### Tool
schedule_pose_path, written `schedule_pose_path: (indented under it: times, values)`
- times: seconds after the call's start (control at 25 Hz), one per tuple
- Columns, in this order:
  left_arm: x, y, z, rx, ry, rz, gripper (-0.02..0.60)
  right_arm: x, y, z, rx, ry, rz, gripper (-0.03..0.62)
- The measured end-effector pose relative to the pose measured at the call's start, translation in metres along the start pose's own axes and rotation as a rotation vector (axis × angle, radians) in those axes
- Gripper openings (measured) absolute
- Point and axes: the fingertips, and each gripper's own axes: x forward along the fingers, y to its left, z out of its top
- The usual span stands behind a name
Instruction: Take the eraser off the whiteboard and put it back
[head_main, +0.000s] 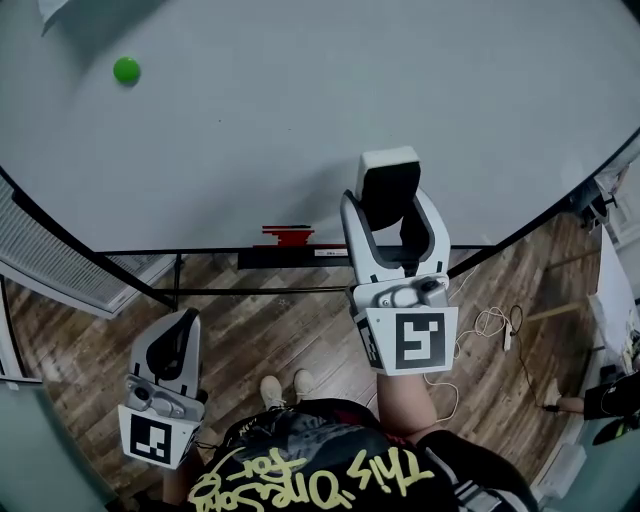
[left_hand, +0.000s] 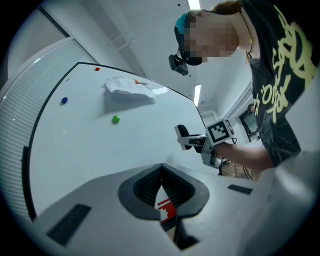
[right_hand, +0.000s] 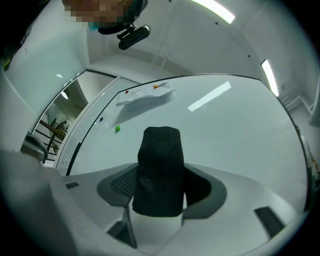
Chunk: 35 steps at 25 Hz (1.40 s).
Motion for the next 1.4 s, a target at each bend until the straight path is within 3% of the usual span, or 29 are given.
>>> schedule_pose_path:
  times: [0.48,1.4]
  values:
    - [0.005,-0.011,0.003,0.006,-0.011,-0.028,0.006,-0.026,-0.006,0.025,0.020,-0.030,0.020,0.261]
    - [0.018,-0.026,0.007,0.006,-0.016,-0.084,0.007,-0.063,-0.006,0.034,0.055,-0.065,0.046,0.261]
